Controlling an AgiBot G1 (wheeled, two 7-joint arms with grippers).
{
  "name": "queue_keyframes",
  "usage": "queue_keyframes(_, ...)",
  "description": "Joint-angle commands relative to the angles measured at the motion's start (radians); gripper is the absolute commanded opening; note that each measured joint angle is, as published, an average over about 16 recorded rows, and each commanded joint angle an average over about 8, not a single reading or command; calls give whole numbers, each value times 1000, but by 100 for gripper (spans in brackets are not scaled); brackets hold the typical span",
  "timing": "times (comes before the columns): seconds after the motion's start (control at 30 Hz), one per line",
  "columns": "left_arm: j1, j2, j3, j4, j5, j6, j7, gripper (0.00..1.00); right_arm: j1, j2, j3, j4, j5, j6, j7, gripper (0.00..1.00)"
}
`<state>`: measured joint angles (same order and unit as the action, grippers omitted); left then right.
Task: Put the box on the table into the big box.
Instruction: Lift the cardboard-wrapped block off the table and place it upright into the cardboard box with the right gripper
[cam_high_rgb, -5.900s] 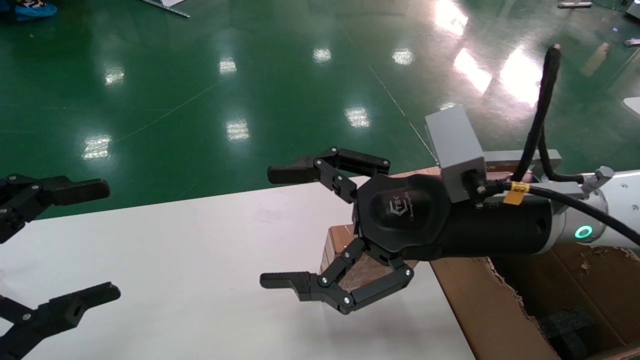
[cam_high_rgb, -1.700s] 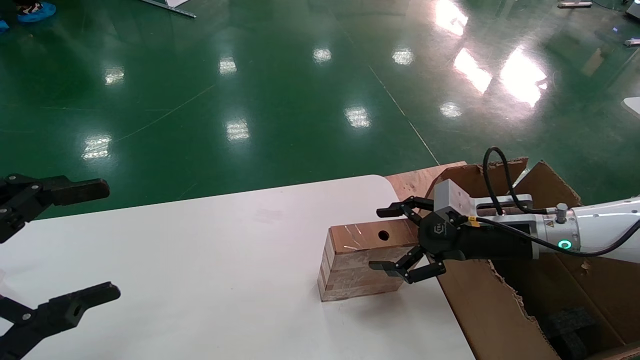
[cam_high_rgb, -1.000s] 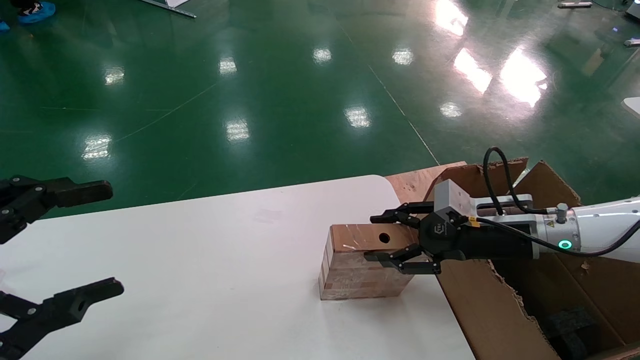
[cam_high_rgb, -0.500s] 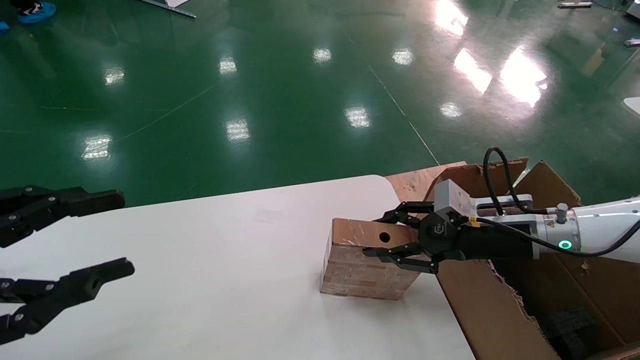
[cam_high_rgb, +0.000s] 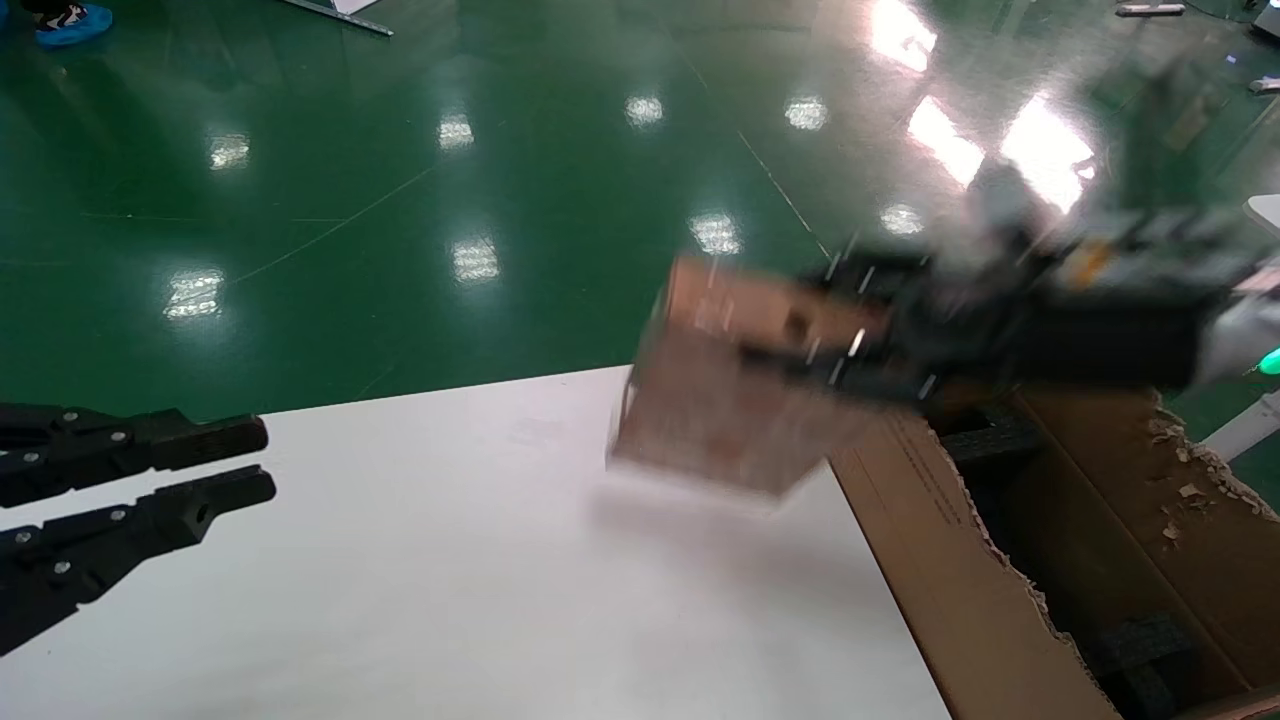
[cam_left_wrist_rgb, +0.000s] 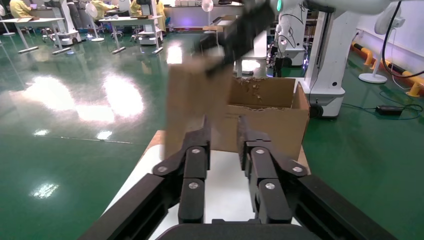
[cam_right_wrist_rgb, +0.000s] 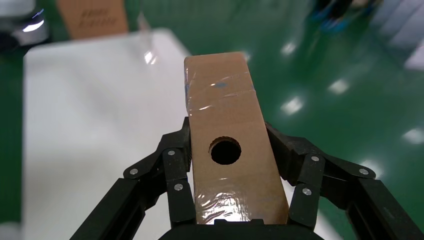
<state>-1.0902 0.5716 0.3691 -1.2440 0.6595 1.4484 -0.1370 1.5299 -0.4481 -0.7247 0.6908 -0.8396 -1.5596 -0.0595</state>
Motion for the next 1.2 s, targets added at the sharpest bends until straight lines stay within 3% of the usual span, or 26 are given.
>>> queue_keyframes(0.03, 0, 0, 0, 0, 0, 0, 0, 0, 37, 34, 12, 45, 27, 5, 53, 0)
queue_keyframes(0.3, 0, 0, 0, 0, 0, 0, 0, 0, 134, 184, 41, 34, -41, 74, 90, 0)
queue_keyframes(0.63, 0, 0, 0, 0, 0, 0, 0, 0, 39, 317, 8, -175, -61, 128, 56, 0)
queue_keyframes(0.83, 0, 0, 0, 0, 0, 0, 0, 0, -56, 307, -4, -334, 16, 133, -3, 0)
queue_keyframes(1.2, 0, 0, 0, 0, 0, 0, 0, 0, -237, 216, 21, -627, 141, 133, -134, 0)
